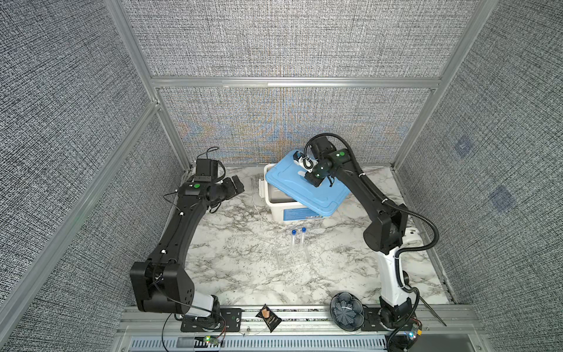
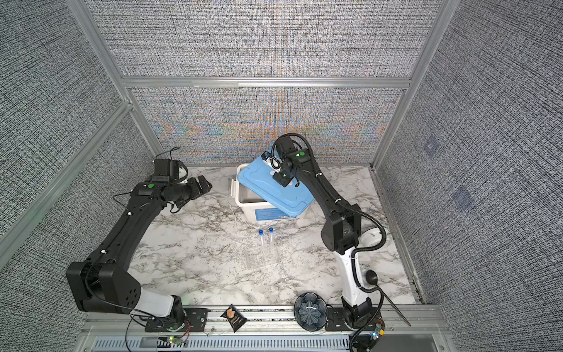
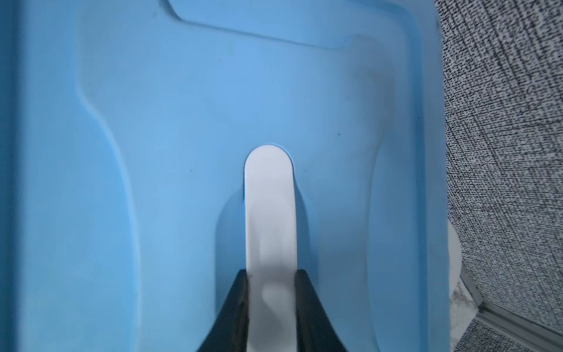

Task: Organize the chemistry lab equipment
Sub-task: 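Carry the blue lid with the right gripper over the white bin, then grip the lid edge nearest the left gripper while the right holds the lid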

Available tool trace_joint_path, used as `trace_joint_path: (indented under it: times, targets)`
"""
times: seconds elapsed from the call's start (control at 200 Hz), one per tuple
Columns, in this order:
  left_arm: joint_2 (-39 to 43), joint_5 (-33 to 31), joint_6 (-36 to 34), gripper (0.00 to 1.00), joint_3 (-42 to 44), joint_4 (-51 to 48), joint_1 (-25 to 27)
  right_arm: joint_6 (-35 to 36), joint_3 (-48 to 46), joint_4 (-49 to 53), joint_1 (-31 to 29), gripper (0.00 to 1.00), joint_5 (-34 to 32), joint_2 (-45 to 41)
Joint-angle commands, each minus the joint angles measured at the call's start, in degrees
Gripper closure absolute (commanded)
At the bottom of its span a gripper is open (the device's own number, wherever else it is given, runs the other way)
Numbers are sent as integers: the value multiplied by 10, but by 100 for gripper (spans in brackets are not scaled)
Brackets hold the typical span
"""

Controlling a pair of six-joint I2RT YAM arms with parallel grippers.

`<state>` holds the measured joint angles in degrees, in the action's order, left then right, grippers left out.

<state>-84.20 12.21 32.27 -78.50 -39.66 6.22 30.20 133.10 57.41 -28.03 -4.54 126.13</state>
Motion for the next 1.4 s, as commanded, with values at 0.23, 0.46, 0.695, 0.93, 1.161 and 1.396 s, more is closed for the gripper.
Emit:
trace_joint_path:
  times: [0.23,0.46,0.695,0.93,1.161,1.396]
  targets:
    - [-22,87,30,1,-1,55,-1,55,-2,-33,-18,79,10,4]
    - [-26,93,30,1,5,54,-1,102,-24,-44,-29,68,7,1]
    - [-38,132,-15,1,-29,60,-3,95,-32,-43,-28,51,-2,-29]
    - [-80,206,-13,6,-47,162,0,-65,-65,-77,-1,41,68,-94]
    - [-135,183,-83,9,-103,145,24,-392,-153,-86,56,35,6,-178]
    - [-207,109,-179,6,-194,39,62,-537,-323,-127,122,35,1,-251]
